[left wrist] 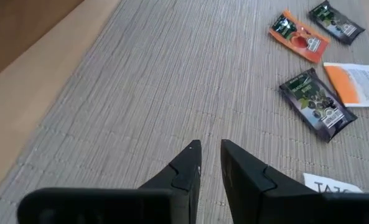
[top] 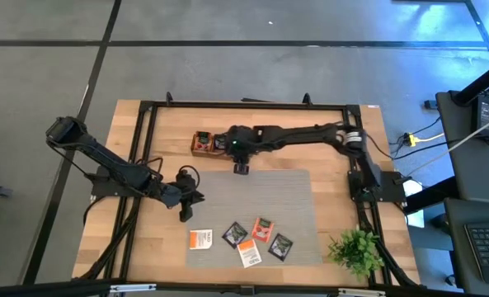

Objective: Pick & Place Tea
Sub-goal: Adjust the wooden organizer

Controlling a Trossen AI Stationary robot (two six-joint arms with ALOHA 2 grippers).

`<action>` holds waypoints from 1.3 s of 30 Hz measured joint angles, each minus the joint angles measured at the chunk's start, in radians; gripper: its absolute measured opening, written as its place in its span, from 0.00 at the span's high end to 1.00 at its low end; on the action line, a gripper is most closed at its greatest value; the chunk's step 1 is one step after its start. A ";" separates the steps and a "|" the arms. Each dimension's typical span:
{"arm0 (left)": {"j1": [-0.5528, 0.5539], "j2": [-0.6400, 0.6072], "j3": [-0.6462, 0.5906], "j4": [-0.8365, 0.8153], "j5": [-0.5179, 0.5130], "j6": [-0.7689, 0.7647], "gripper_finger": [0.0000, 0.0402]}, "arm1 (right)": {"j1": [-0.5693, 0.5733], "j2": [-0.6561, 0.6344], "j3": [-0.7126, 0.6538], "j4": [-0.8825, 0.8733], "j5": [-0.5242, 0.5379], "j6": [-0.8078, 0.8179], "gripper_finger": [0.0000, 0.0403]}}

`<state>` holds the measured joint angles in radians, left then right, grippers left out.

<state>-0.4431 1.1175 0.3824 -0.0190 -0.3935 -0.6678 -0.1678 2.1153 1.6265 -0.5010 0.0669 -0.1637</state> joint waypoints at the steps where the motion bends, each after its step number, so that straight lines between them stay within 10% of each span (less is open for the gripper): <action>1: 0.000 0.000 0.000 -0.004 0.003 0.000 0.85 | 0.001 0.025 0.021 -0.024 0.000 0.000 0.64; 12: 0.000 0.000 0.000 -0.031 0.005 -0.002 0.85 | 0.001 0.120 0.101 -0.125 0.003 -0.001 0.66; 20: 0.000 0.000 0.000 -0.038 -0.005 -0.001 0.85 | 0.002 0.114 0.101 -0.252 0.018 -0.025 0.92; 39: 0.000 0.000 0.000 -0.038 0.031 -0.029 0.85 | 0.041 0.109 0.103 -0.615 0.020 0.013 0.90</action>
<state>-0.4431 1.1172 0.3824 -0.0566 -0.3627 -0.6968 -0.1270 2.2246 1.7294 -1.1164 0.0867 -0.1511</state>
